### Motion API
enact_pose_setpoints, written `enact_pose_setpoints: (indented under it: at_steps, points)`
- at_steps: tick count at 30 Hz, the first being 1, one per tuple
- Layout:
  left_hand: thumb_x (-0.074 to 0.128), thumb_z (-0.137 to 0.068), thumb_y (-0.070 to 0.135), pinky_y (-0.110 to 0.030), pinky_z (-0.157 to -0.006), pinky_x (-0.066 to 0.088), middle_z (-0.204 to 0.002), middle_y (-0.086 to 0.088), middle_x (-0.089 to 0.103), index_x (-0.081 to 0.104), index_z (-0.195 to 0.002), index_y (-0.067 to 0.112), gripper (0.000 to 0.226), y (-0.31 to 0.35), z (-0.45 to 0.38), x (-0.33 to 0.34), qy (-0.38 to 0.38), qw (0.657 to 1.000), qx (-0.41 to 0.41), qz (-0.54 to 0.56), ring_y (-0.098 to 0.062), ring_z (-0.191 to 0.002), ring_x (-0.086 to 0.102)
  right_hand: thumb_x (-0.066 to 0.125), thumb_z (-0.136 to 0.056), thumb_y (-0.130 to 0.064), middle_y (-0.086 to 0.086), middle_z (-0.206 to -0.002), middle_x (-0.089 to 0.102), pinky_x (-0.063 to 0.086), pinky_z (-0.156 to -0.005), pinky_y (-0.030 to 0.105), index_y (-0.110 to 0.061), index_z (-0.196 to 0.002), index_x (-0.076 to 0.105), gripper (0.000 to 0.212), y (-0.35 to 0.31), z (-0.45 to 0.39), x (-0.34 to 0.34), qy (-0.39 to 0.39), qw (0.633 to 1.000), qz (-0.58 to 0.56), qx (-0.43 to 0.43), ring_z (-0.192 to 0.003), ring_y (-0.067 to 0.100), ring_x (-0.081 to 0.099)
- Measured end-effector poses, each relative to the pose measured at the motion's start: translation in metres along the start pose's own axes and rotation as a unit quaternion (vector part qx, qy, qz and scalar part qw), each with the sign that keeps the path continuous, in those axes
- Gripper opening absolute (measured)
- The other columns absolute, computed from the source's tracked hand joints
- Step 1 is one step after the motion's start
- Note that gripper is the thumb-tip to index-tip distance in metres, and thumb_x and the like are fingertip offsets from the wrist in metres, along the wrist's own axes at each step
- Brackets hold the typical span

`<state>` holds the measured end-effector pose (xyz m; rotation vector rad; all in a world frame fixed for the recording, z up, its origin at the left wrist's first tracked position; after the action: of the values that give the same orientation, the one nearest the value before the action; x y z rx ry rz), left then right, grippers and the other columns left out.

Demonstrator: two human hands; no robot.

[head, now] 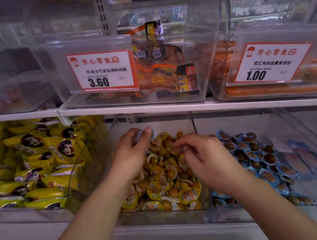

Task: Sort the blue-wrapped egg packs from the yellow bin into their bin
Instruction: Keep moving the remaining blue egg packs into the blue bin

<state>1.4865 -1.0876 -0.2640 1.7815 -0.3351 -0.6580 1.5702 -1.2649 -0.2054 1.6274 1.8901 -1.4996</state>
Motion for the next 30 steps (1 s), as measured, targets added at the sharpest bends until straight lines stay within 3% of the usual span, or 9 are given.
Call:
enact_pose_setpoints:
  at_steps: [5,8,10,12,16,18,22,26,30]
  points:
    - [0.056,-0.093,0.056,-0.025,-0.077,0.052,-0.092,0.013,0.071,0.072,-0.081,0.045,0.023,-0.022,0.027,-0.027,0.011,0.993,-0.082,0.086,-0.002,-0.09,0.066,0.048,-0.095,-0.017,0.011,-0.119,0.066,0.043,-0.077,0.028,-0.016,-0.122,0.062,0.031,0.022,-0.012,0.065,-0.22,0.95,0.168,0.146,-0.107,0.029,0.063]
    - [0.055,-0.092,0.059,-0.021,-0.075,0.05,-0.105,0.015,0.07,0.07,-0.087,0.045,0.021,-0.04,0.033,-0.035,0.016,0.983,-0.134,0.128,-0.002,-0.098,0.064,0.049,-0.096,-0.016,0.016,-0.105,0.061,0.047,-0.073,0.03,-0.009,-0.101,0.057,0.012,0.039,-0.009,0.115,-0.376,0.876,0.242,0.184,-0.093,0.028,0.06]
    - [0.055,-0.092,0.058,-0.034,-0.086,0.056,-0.108,0.008,0.072,0.071,-0.091,0.042,0.023,-0.05,0.035,-0.035,0.011,0.971,-0.161,0.176,-0.013,-0.101,0.068,0.047,-0.098,-0.019,0.02,-0.109,0.061,0.05,-0.079,0.034,-0.006,-0.105,0.061,0.02,0.055,-0.002,0.141,-0.427,0.843,0.266,0.194,-0.099,0.03,0.061]
    - [0.055,-0.094,0.056,-0.042,-0.089,0.057,-0.111,0.003,0.073,0.071,-0.092,0.039,0.024,-0.055,0.035,-0.035,0.009,0.959,-0.189,0.212,-0.019,-0.098,0.071,0.043,-0.099,-0.026,0.019,-0.125,0.06,0.046,-0.084,0.035,-0.004,-0.117,0.061,0.034,0.07,0.002,0.156,-0.434,0.832,0.275,0.209,-0.113,0.033,0.059]
    - [0.05,-0.099,0.052,-0.028,-0.055,0.052,-0.09,0.003,0.073,0.069,-0.104,0.03,0.03,-0.056,0.03,-0.039,0.004,0.942,-0.215,0.256,-0.016,-0.069,0.072,0.038,-0.096,-0.042,0.019,-0.156,0.036,0.045,-0.1,0.036,-0.011,-0.146,0.042,0.059,0.087,0.006,0.165,-0.424,0.825,0.264,0.263,-0.133,0.037,0.047]
    - [0.047,-0.099,0.054,-0.03,-0.062,0.05,-0.077,0.006,0.074,0.068,-0.101,0.03,0.033,-0.054,0.03,-0.041,-0.005,0.943,-0.211,0.257,-0.018,-0.071,0.07,0.039,-0.096,-0.043,0.016,-0.165,0.017,0.04,-0.111,0.044,-0.018,-0.154,0.03,0.064,0.088,0.006,0.168,-0.427,0.826,0.258,0.262,-0.14,0.037,0.039]
    - [0.04,-0.1,0.055,-0.03,-0.08,0.048,-0.11,0.003,0.062,0.06,-0.109,0.034,0.03,-0.042,0.03,-0.042,-0.041,0.992,-0.108,0.053,-0.021,-0.104,0.062,0.036,-0.097,-0.043,0.016,-0.161,0.029,0.042,-0.109,0.039,-0.02,-0.15,0.038,0.058,0.086,0.008,0.173,-0.441,0.821,0.252,0.259,-0.135,0.032,0.046]
    - [0.041,-0.099,0.053,-0.037,-0.108,0.036,-0.141,0.0,0.037,0.057,-0.121,0.023,0.04,-0.029,0.036,-0.033,-0.092,0.988,0.002,-0.127,-0.021,-0.13,0.044,0.041,-0.094,-0.043,0.011,-0.15,0.047,0.045,-0.106,0.04,-0.022,-0.145,0.046,0.056,0.077,0.004,0.177,-0.433,0.83,0.227,0.27,-0.13,0.029,0.051]
    - [0.042,-0.1,0.053,-0.021,-0.088,0.031,-0.129,0.004,0.041,0.058,-0.121,0.025,0.038,-0.026,0.037,-0.04,-0.08,0.993,-0.015,-0.084,-0.015,-0.118,0.049,0.057,-0.091,-0.032,0.012,-0.129,0.061,0.052,-0.086,0.032,-0.013,-0.123,0.06,0.038,0.08,-0.003,0.165,-0.339,0.861,0.201,0.32,-0.115,0.028,0.061]
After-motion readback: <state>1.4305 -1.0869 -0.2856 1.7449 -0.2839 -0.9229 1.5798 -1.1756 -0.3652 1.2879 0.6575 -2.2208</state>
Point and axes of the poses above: each hand's wrist, its own z-axis away from the middle knuckle, its own x-axis out of the palm, y = z × x, the point moved 10 cm from there along -z, towards the middle knuckle
